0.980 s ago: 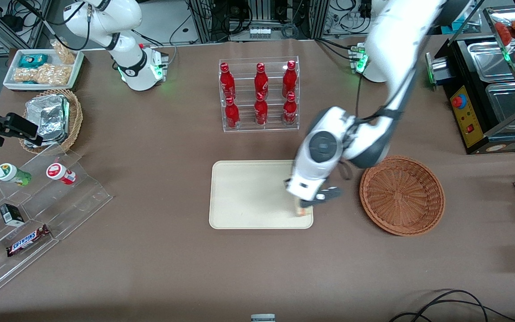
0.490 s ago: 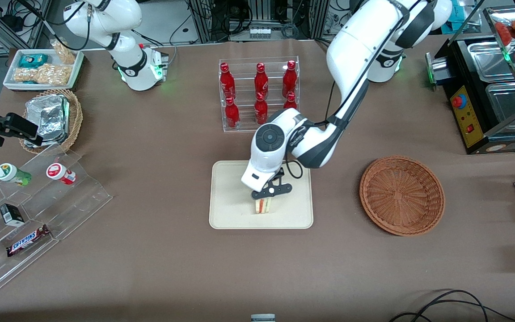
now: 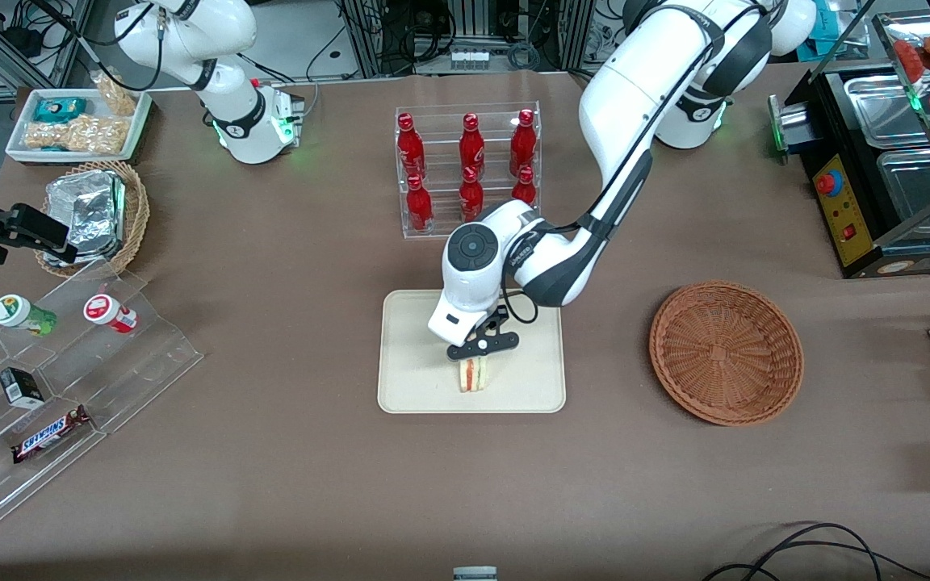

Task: Place sandwich from basket to tray
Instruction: 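Lower the sandwich onto the tray and open the left gripper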

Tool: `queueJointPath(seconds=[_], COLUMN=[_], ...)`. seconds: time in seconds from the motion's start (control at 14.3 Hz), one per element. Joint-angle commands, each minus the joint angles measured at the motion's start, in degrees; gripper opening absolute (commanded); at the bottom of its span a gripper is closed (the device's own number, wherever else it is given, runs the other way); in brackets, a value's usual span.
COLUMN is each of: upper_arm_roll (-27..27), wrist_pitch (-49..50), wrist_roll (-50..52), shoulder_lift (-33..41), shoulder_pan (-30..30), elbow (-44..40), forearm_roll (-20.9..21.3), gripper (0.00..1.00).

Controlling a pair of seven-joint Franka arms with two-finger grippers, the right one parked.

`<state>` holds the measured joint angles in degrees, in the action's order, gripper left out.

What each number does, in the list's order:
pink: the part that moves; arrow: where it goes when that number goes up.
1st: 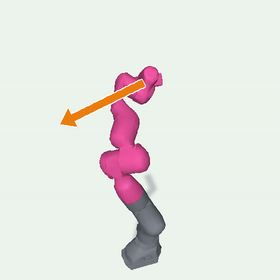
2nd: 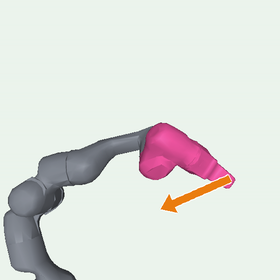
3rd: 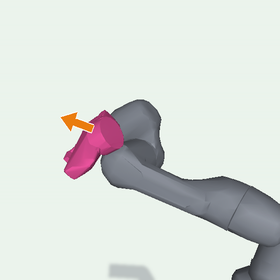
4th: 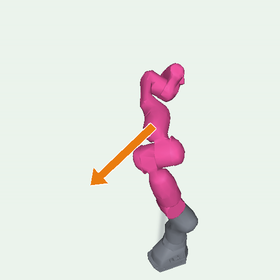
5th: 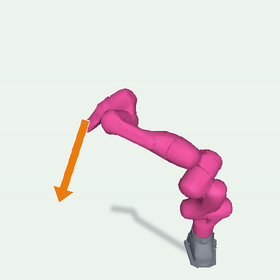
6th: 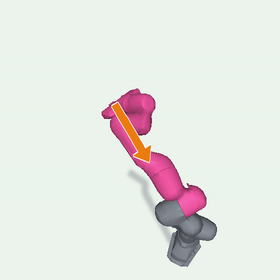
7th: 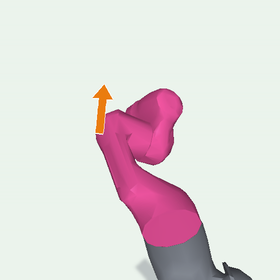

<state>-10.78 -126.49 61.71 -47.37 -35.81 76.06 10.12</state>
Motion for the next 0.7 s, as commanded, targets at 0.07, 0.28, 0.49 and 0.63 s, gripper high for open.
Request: queueJointPath(seconds=[0.07, 0.28, 0.49, 0.63], upper_arm_roll=[0.76, 0.76, 0.76, 0.76], wrist_pitch=[5.00, 13.77, 20.99, 26.45], wrist_roll=[3.58, 3.07, -3.33, -4.05], shoulder_lift=[4.89, 13.67, 18.87, 21.95], shoulder_pan=[-0.76, 0.21, 2.93, 6.00], elbow=[-0.30, 0.67, 0.75, 2.41], forearm_roll=[1.05, 0.78, 0.79, 0.52], gripper=[1.00, 1.00, 1.00, 1.00])
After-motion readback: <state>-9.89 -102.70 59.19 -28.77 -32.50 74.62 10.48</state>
